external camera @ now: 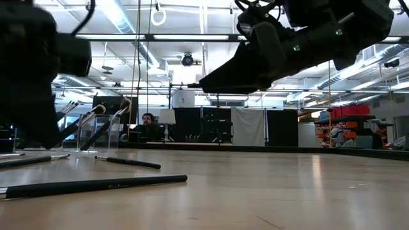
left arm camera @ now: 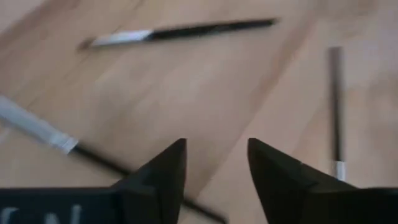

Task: Put items in baskets/containers
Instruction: Put the black eyeshadow brush into the transparent organizer

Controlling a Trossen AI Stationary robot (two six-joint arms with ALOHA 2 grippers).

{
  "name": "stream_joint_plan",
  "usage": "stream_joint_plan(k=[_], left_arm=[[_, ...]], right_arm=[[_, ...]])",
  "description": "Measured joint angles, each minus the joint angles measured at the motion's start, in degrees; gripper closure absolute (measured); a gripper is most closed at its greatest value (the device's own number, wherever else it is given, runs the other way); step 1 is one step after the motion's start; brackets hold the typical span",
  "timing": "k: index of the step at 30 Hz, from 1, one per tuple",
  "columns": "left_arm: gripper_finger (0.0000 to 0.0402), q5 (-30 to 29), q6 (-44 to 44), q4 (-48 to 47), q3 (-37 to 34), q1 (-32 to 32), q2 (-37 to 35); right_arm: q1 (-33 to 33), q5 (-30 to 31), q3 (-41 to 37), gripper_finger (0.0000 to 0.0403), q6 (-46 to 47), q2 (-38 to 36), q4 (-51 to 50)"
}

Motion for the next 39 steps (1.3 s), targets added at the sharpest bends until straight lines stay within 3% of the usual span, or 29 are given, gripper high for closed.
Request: stream_joint_plan(k=[3,6,12,17,21,25,31,39], left_arm=[[0.0197,5.2,-6.5,-4.1,0.0,1.0,0.0],[0.0193,6.0,-11.9,-4.5,0.1,0.8,0.0],[0.0217,1.2,-13.9,-9.7,6.7,-1.8,0.0],[0.0241,-2.7,-16.6,-24.0,14.1,-5.2,0.0],[0.0261,-5.6,-23.6,-33.9,15.4,-8.5,0.0],[0.0268,-6.0,-28.6,-36.9,15.4,-11.1,0.0],[0.0231,-6.5,-35.3,-40.2,15.4,-13.1,0.4],[0.0174,-2.0,-43.8,-46.5,15.3,-14.1,3.6]], right_arm=[[-0.1,-0.4,0.0,0.0165,-0.5,0.0,-0.9],[-0.6,-0.4,0.0,0.0165,-0.7,0.0,-2.0],[-1.4,-0.4,0.0,0.0165,-1.7,0.0,-3.7],[-1.5,-0.4,0.0,0.0165,-1.7,0.0,-3.7],[-1.5,-0.4,0.0,0.0165,-1.7,0.0,-3.7],[-1.5,-0.4,0.0,0.0165,-1.8,0.0,-3.9],[-1.5,-0.4,0.0,0.0165,-1.8,0.0,-4.1],[-1.5,-0.4,0.0,0.0166,-1.8,0.0,-4.2]])
